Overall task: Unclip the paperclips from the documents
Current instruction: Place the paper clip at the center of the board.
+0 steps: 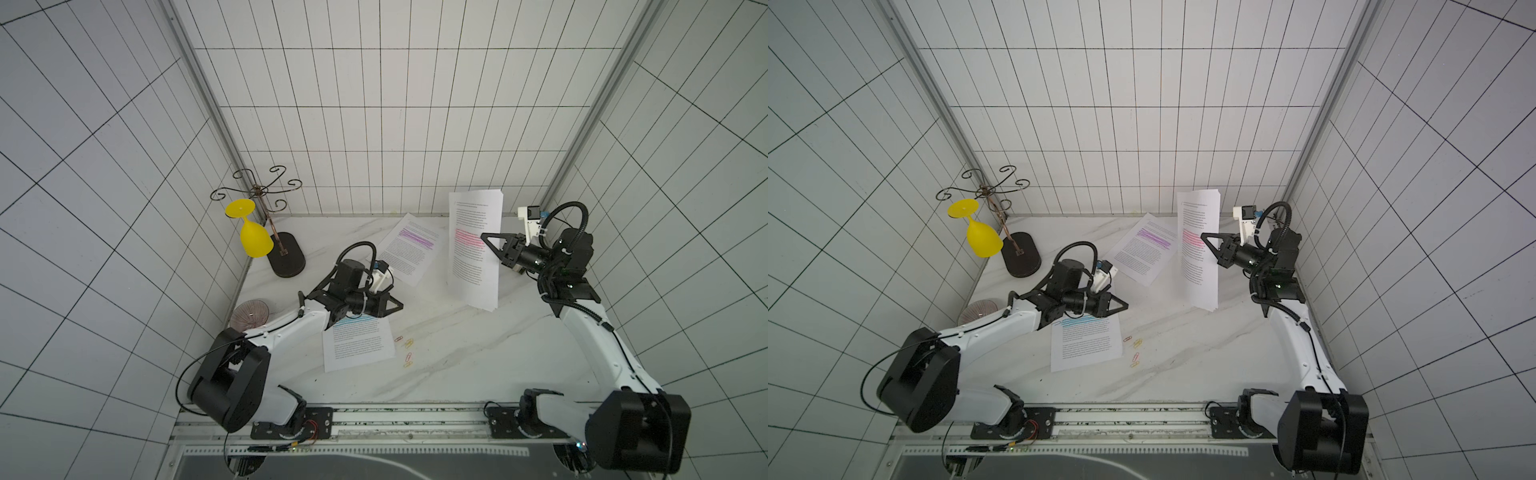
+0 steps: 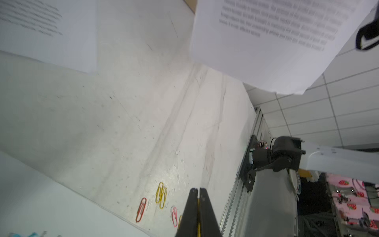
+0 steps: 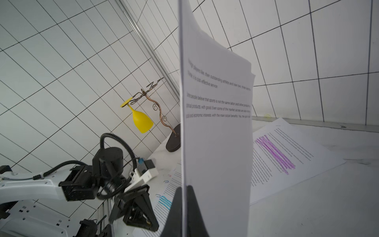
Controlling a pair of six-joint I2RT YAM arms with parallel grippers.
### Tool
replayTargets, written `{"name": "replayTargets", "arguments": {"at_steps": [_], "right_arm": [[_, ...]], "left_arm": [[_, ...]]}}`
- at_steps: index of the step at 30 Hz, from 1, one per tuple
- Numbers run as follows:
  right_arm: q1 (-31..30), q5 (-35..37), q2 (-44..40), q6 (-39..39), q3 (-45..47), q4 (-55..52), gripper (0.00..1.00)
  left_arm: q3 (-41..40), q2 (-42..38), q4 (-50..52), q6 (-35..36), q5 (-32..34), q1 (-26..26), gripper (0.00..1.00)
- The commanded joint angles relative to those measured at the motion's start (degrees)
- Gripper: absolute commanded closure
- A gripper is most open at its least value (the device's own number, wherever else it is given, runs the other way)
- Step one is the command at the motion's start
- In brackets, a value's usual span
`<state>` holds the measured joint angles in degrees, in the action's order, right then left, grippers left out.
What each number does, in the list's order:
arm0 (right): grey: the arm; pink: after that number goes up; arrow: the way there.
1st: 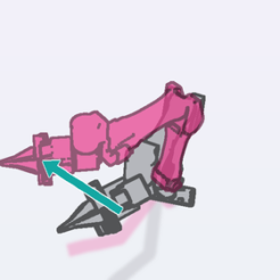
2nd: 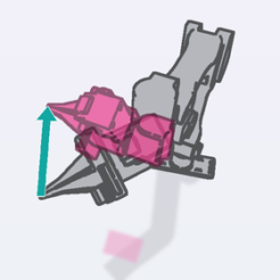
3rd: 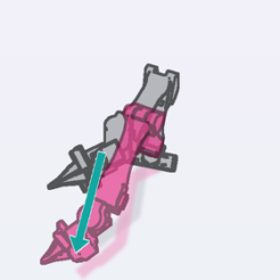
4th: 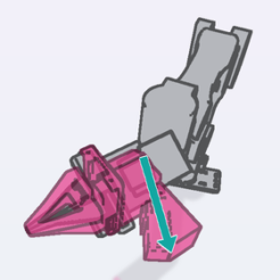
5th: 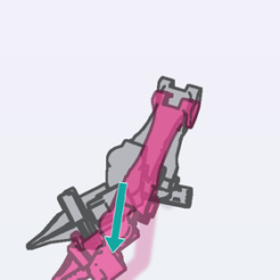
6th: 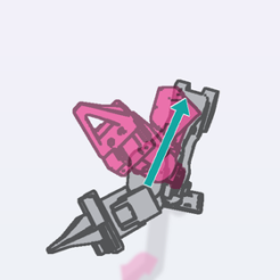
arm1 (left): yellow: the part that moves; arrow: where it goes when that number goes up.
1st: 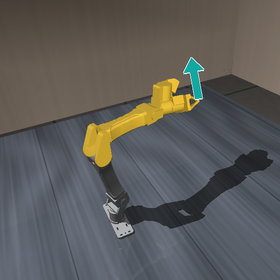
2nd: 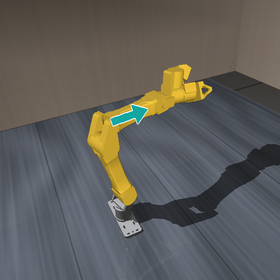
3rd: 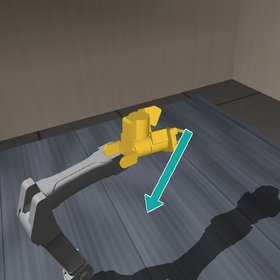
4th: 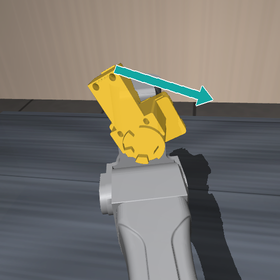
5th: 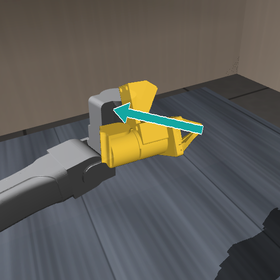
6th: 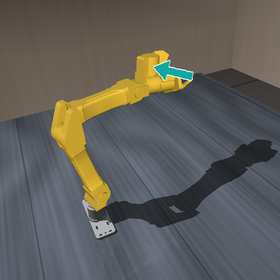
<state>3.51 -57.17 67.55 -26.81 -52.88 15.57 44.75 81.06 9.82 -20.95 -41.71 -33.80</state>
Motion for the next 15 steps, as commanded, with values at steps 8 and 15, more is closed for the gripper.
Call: {"name": "replayTargets", "arguments": {"at_steps": [8, 15], "right_arm": [[0.18, 4.78, 2.76, 5.61, -1.86, -5.03, 1.00], [-0.03, 5.99, 1.77, 5.49, 1.05, -5.79, 1.00]], "left_arm": [[0.75, 8.68, 8.38, 6.18, 20.11, -16.86, 1.00], [2.88, 11.43, 8.11, 5.75, 21.89, -16.96, 0.88]]}}
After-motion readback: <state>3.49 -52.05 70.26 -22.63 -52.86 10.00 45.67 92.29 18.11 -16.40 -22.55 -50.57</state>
